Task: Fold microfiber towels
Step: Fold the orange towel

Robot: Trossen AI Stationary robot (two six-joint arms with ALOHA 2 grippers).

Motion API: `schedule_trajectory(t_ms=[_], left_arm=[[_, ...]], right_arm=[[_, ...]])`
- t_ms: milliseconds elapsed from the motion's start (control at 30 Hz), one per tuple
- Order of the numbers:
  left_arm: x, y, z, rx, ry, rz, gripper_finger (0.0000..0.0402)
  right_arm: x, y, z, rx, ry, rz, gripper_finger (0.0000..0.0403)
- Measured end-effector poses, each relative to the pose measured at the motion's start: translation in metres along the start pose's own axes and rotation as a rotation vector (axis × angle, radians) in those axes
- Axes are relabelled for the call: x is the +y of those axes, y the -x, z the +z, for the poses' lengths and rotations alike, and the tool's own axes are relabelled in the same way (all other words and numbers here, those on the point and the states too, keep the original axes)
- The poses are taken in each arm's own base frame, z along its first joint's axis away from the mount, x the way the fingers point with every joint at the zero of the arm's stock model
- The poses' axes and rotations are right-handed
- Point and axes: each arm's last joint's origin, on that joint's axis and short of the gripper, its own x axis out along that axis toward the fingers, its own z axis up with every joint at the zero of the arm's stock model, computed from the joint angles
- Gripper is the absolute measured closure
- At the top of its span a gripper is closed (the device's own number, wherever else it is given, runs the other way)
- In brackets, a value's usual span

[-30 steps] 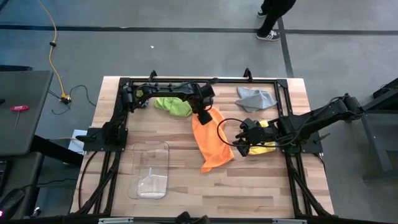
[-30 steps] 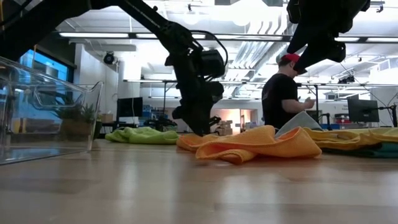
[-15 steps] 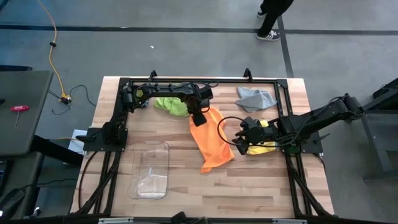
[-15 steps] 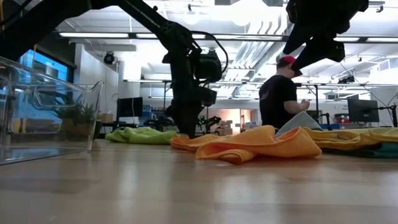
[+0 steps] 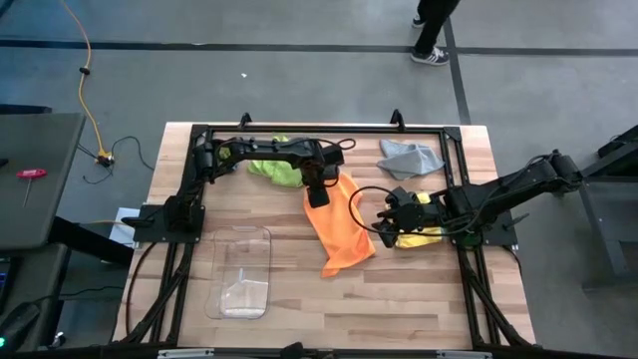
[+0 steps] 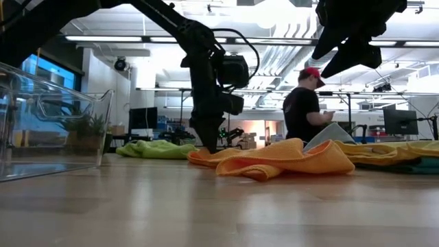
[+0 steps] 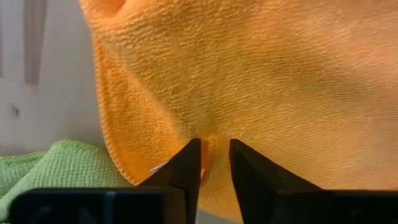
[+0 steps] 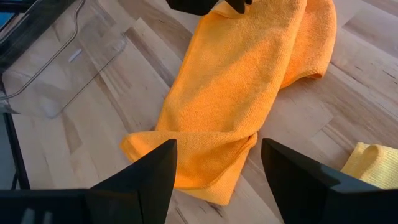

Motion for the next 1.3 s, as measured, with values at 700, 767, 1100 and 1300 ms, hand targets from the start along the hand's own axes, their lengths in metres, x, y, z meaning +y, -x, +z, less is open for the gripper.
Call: schedule_trajectory(t_ms=[700,767,1100,1300], left_arm=[[-0.084,0.066,-0.027,-0.132,-0.341,-0.085,0.0401],[-0.094,0.071,-0.035,-0.170,-0.399,-0.089,0.0401],[-0.122,0.108,-0.079,-0.287,-0.631,-0.099,0.0401],[-0.127,0.118,-0.080,-0.354,-0.662,-0.028,0.0402]], right_arm=[[-0.012,-0.008,0.013,-0.084,-0.166,-0.105,0.0179],[-0.015,-0.015,0.016,-0.047,-0.196,-0.113,0.0179],[-0.032,-0.069,0.030,0.133,0.011,-0.118,0.0179],[-0.052,-0.089,0.050,0.190,-0.015,-0.014,0.0179]])
